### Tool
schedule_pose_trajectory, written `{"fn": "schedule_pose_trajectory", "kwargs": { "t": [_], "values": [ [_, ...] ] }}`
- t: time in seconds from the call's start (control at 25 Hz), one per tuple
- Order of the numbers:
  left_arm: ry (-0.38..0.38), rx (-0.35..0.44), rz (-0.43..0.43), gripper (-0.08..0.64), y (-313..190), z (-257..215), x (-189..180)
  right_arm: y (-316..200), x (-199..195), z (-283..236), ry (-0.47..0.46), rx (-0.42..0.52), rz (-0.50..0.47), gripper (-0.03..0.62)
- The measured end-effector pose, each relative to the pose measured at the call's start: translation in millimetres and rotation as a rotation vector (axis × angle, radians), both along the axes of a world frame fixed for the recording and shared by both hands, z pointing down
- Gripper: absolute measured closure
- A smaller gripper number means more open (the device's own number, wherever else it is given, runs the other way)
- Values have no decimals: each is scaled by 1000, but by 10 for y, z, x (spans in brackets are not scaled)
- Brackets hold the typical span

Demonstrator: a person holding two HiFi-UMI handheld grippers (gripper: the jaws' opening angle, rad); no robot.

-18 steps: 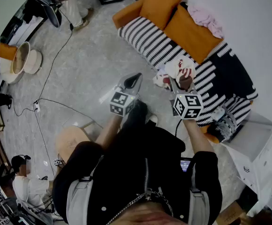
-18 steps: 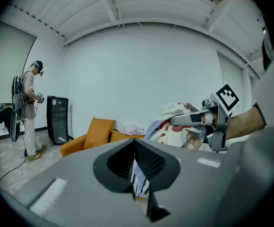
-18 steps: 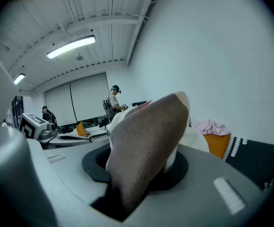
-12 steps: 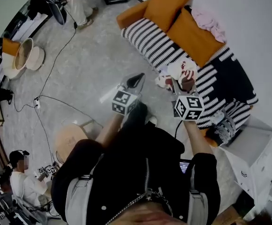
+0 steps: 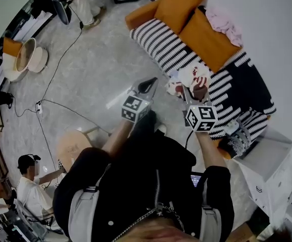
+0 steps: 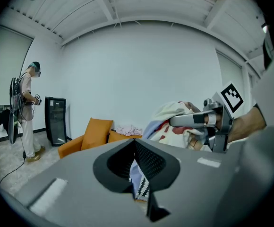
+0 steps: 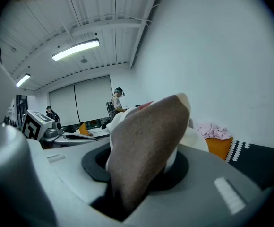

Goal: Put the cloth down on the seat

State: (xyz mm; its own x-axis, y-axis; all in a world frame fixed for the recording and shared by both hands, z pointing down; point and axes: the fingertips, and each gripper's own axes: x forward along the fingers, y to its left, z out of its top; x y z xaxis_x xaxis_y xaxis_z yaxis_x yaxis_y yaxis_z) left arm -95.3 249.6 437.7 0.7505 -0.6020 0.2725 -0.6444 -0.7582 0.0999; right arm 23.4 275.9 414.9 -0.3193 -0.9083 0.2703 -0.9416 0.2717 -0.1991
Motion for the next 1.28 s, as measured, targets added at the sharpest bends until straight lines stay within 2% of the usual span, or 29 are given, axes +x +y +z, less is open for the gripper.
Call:
{"fn": "schedule_pose_trajectory", "kwargs": {
  "t": [0.64,0.92,1.28],
  "values": [
    [-16,-10,35,549,-21,-1,127,45,75,72,-40,-29,19,442],
    [-12,-22,58,549,-334,32,244,-226,150,85,-50,-38,39,442],
    [0,-36,97,549,-1017,70,449,-866,247,148,-43,-64,56,442]
  ]
}}
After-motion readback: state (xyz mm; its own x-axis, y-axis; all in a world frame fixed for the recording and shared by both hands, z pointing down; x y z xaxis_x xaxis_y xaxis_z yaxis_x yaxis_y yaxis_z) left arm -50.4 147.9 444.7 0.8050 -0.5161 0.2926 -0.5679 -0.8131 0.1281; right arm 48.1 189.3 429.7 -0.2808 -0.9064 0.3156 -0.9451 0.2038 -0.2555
